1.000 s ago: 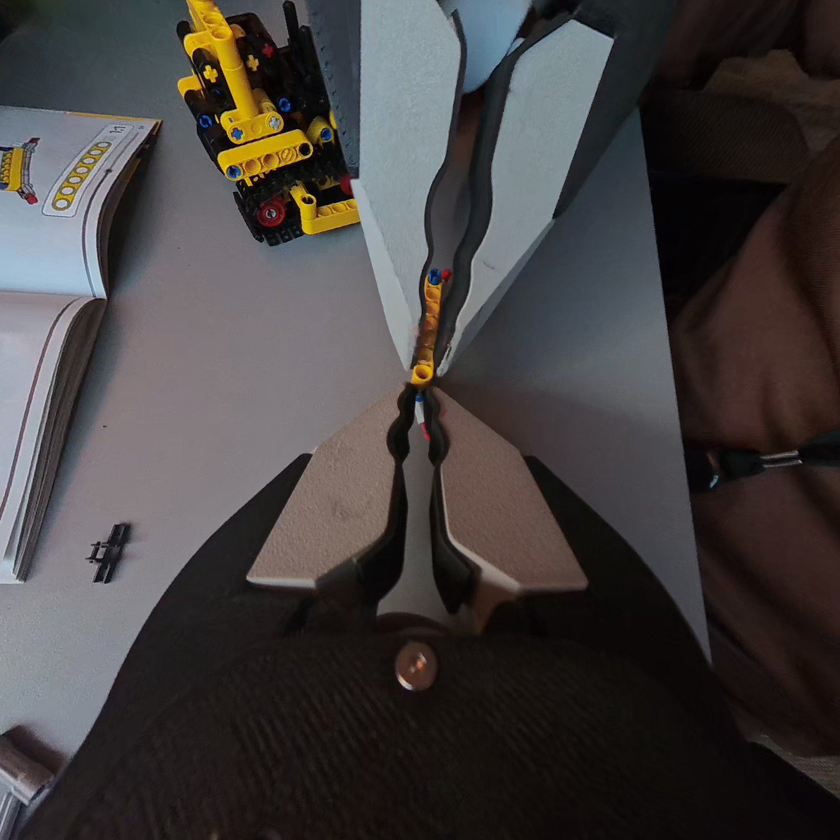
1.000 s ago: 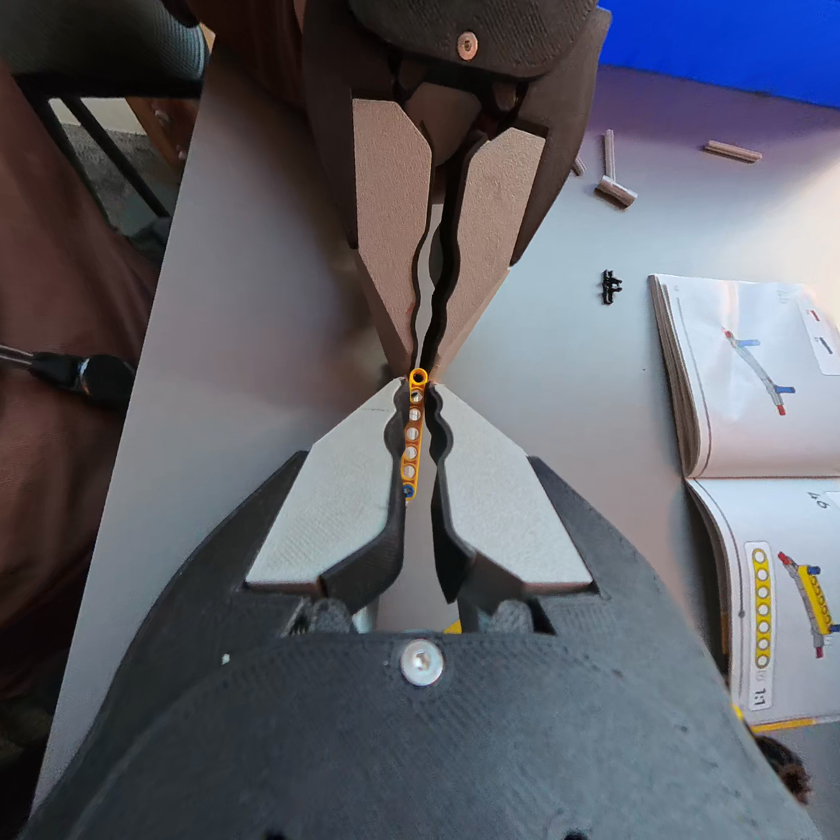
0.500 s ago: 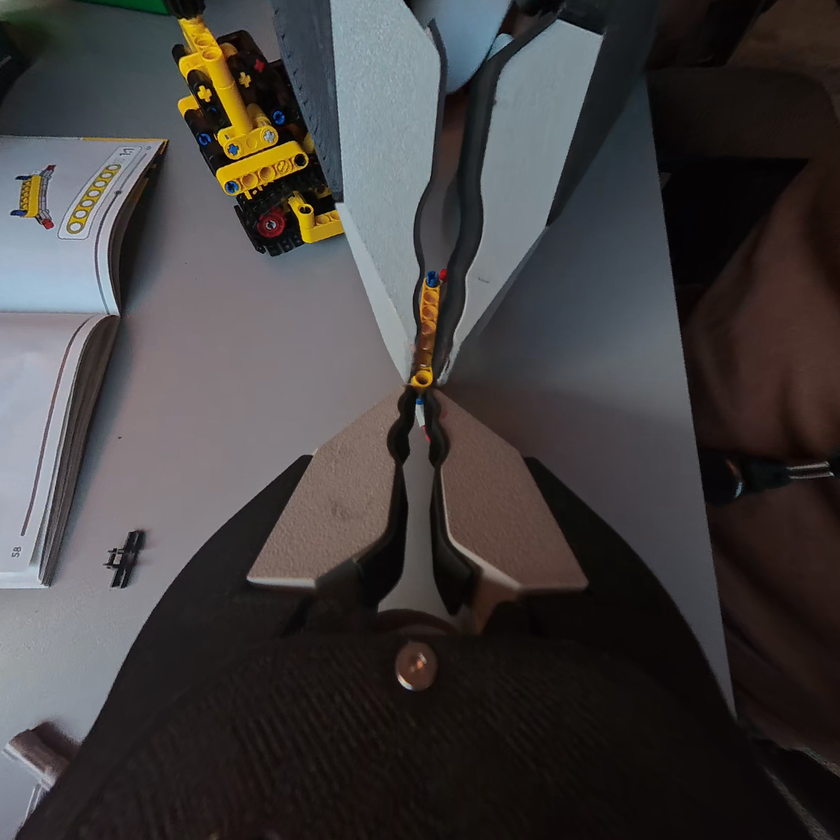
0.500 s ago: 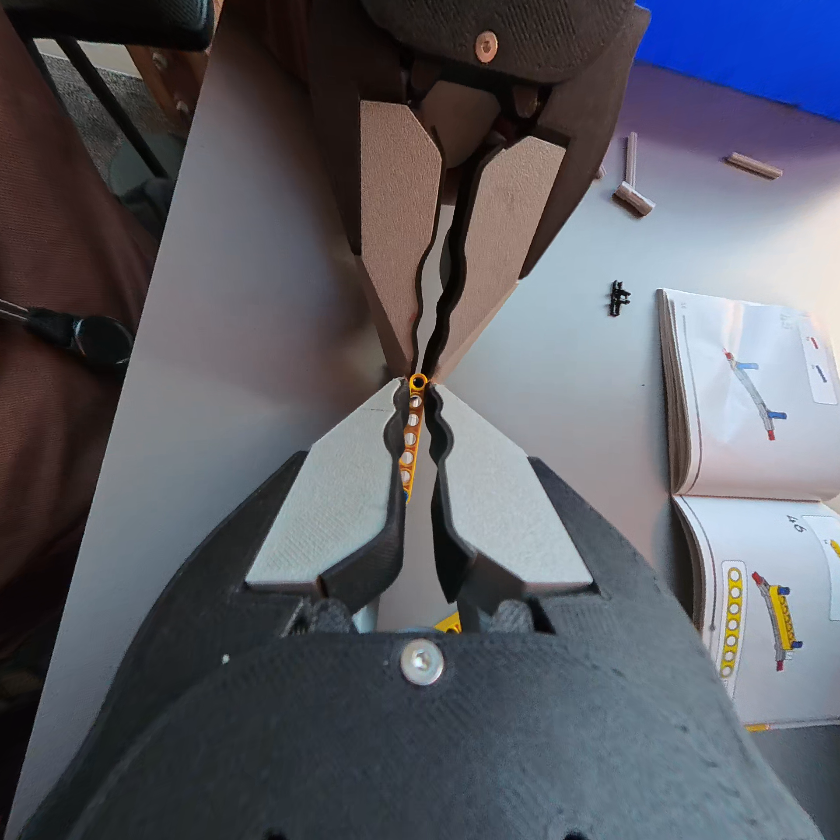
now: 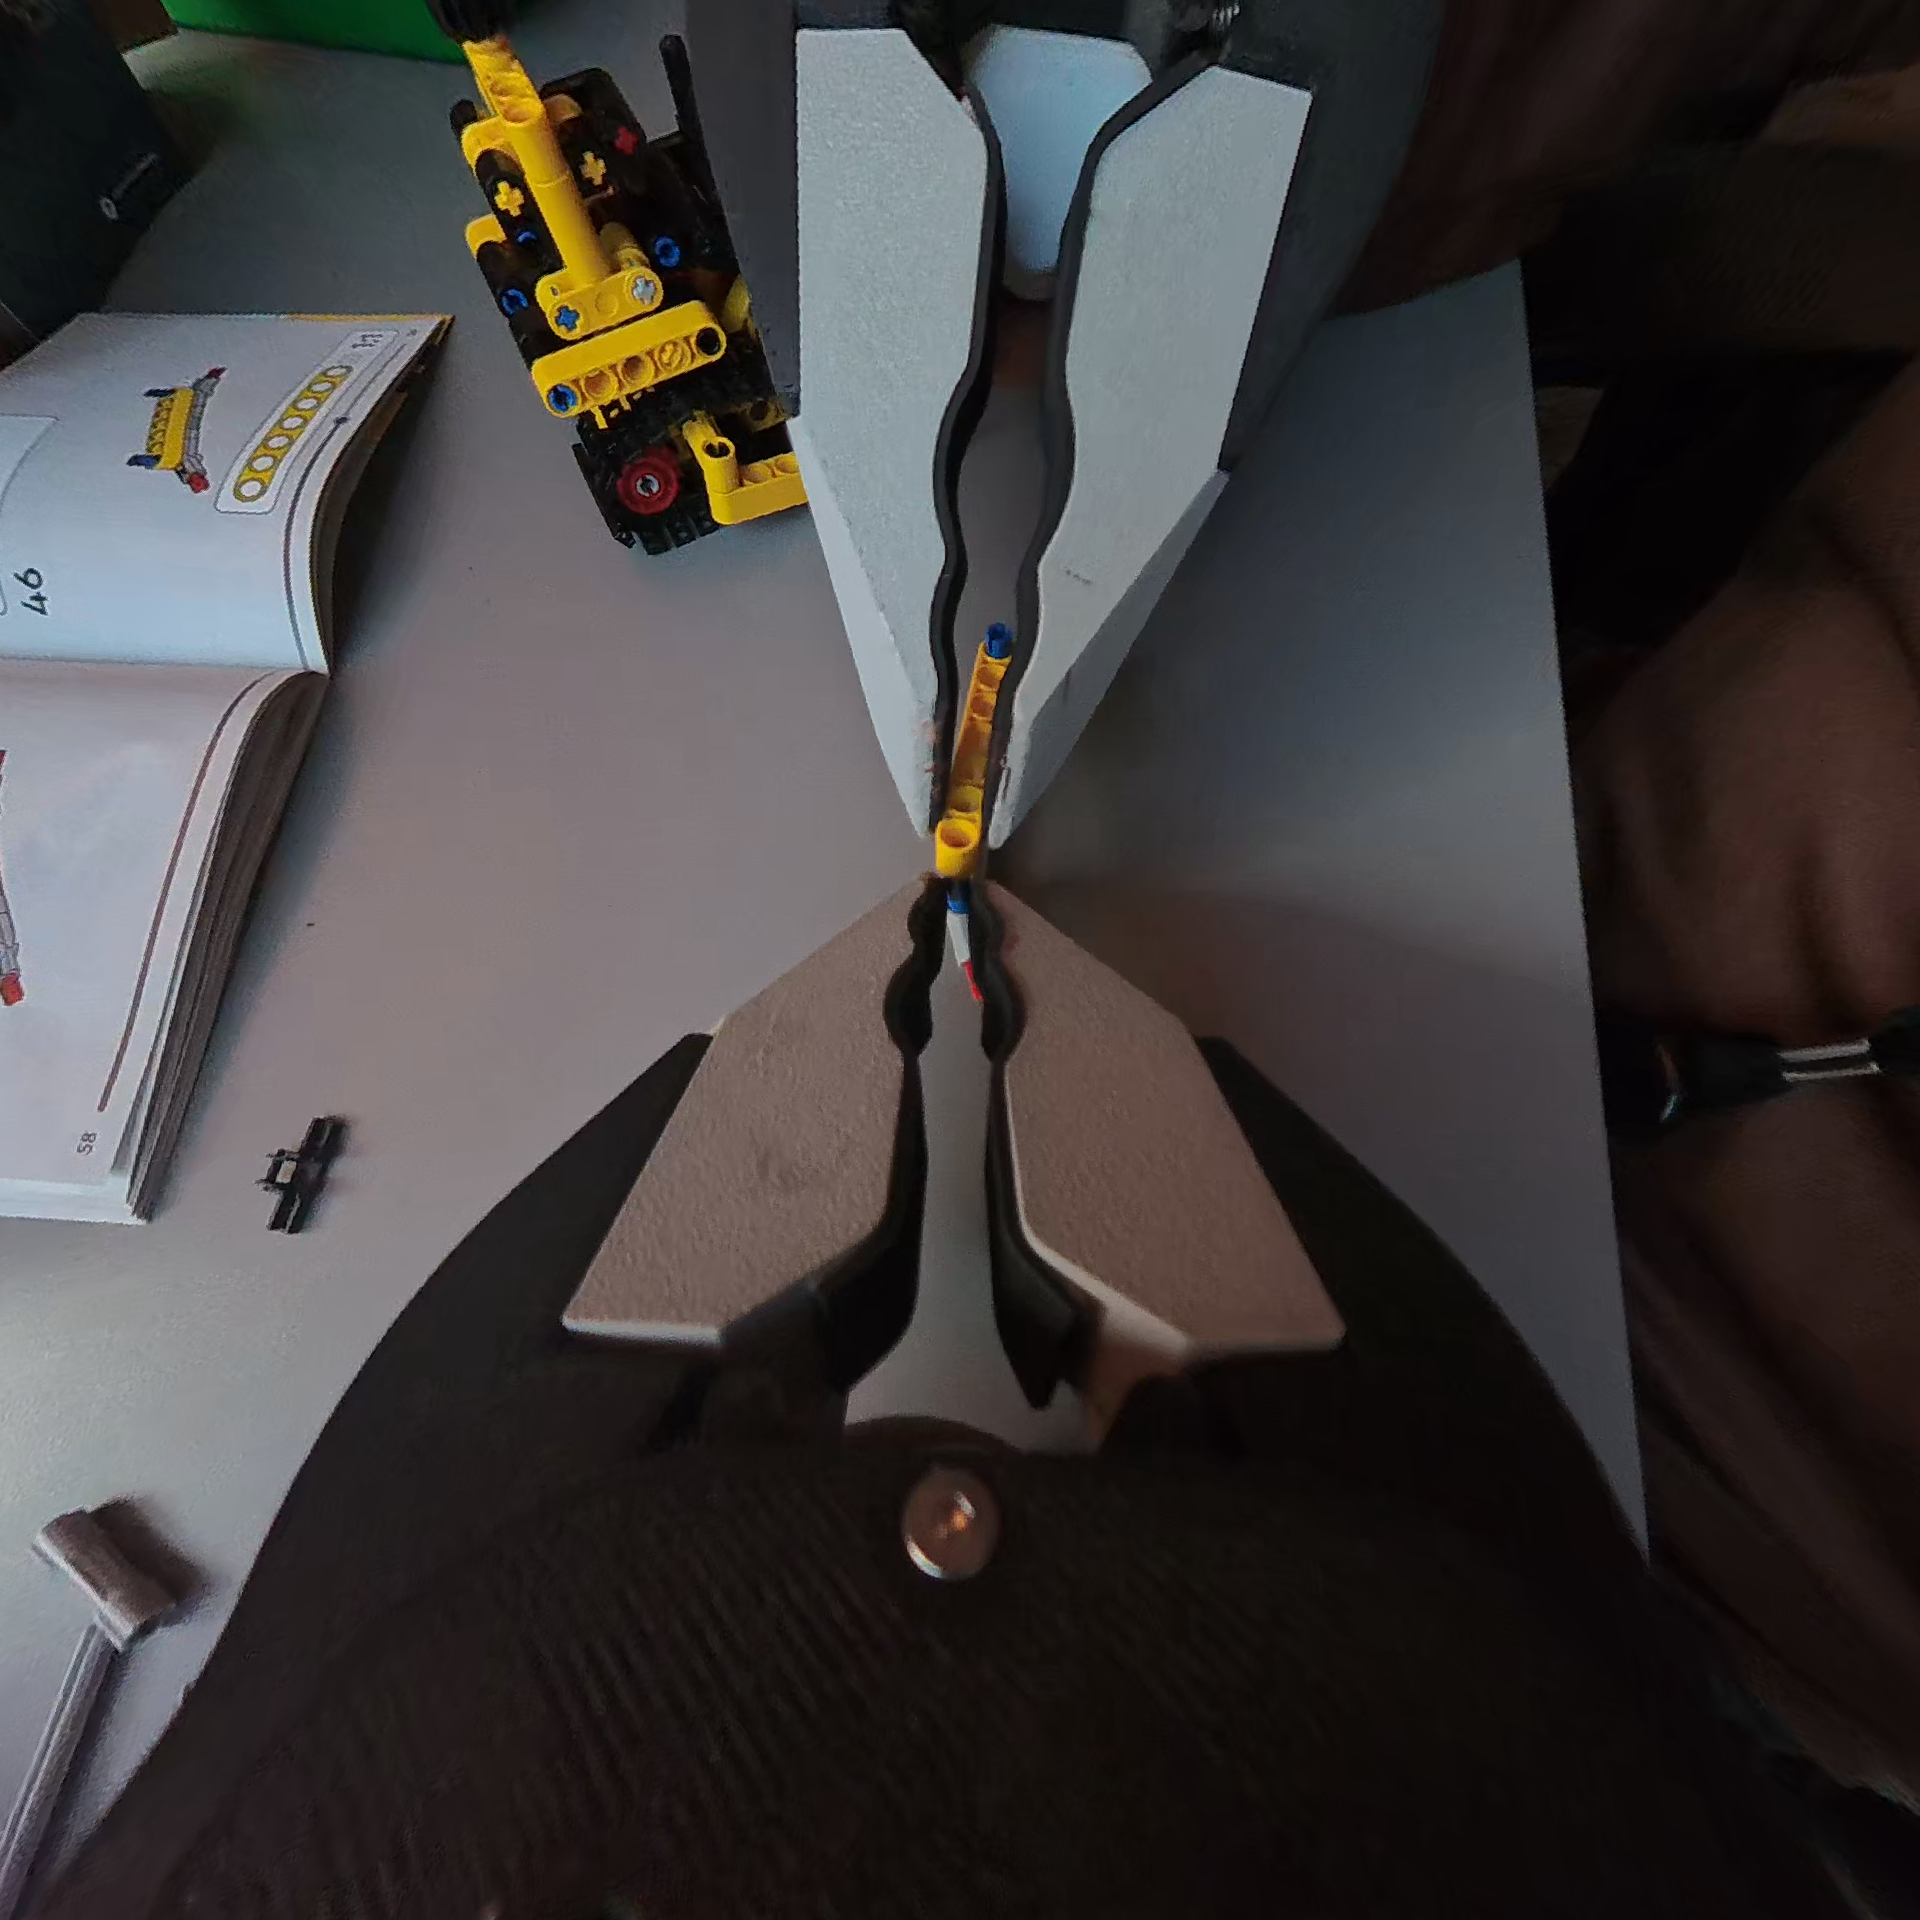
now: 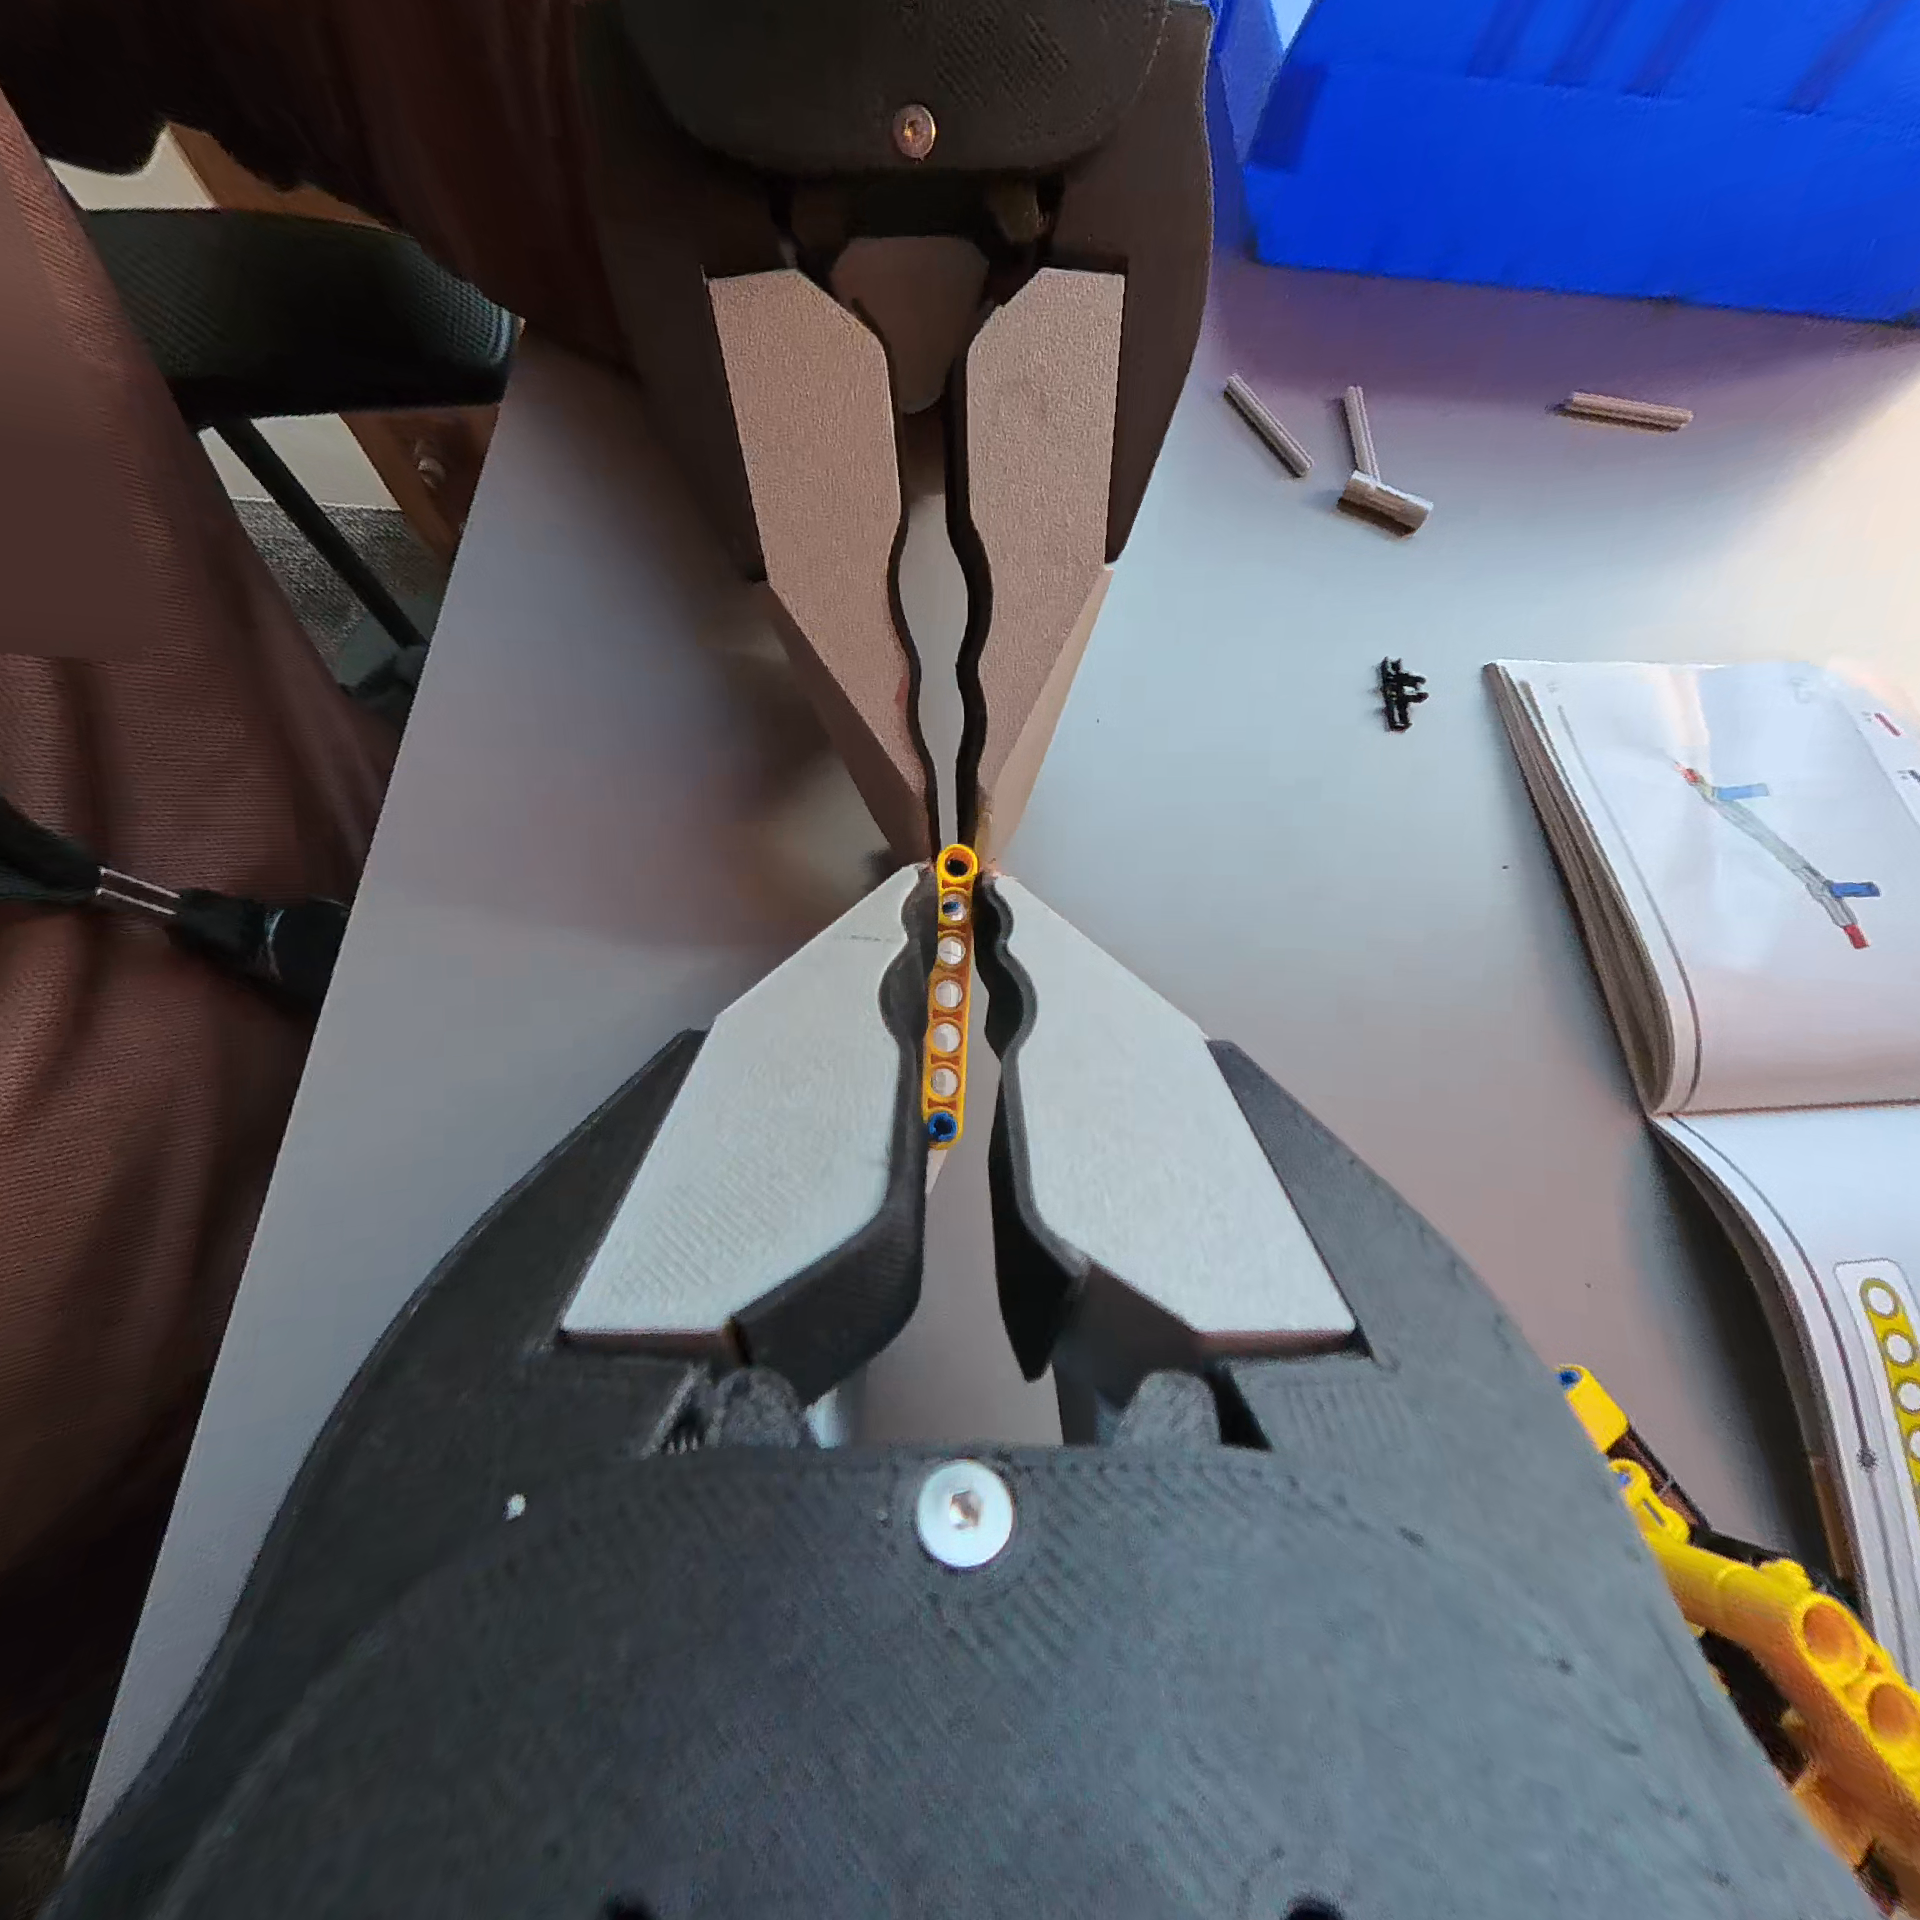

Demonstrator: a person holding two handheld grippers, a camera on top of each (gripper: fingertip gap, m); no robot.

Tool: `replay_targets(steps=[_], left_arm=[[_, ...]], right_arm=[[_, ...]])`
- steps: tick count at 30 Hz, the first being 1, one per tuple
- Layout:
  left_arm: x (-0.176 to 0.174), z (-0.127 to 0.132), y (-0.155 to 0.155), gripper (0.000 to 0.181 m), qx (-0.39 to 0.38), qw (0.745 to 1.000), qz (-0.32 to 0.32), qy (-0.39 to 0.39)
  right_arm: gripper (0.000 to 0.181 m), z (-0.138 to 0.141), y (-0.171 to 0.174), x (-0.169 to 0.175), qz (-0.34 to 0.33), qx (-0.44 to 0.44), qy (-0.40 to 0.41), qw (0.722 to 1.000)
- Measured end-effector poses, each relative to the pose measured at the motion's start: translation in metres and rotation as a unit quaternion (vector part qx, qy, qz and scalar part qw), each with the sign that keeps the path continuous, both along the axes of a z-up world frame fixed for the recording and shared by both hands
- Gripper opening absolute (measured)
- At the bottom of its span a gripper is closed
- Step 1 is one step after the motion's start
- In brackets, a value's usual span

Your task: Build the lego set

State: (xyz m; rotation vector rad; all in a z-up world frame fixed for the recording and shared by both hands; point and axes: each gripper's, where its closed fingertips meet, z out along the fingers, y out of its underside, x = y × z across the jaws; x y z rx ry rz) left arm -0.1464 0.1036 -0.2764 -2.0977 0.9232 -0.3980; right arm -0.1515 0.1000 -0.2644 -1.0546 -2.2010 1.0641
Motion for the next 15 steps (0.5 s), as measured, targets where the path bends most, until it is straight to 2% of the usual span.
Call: replay_targets(steps=[6, 10, 15], left_arm=[[-0.0021, 0.005, -0.0035, 0.0, 0.007, 1.0, 0.013, -0.017], [-0.0047, -0.0034, -0.0005, 0.0, -0.015, 1.0, 0.025, -0.001], [-0.0027, -0.0029, -0.002, 0.0, -0.005, 1.0, 0.018, 0.006]], right_arm=[[0.004, 0.0003, 0.0011, 0.0011, 0.004, -0.01, -0.003, 1.0], [0.004, 0.0002, -0.0014, 0.0003, 0.009, -0.008, -0.002, 1.0], [0.004, 0.0, -0.0014, 0.0008, 0.009, -0.006, -0.003, 1.0]])
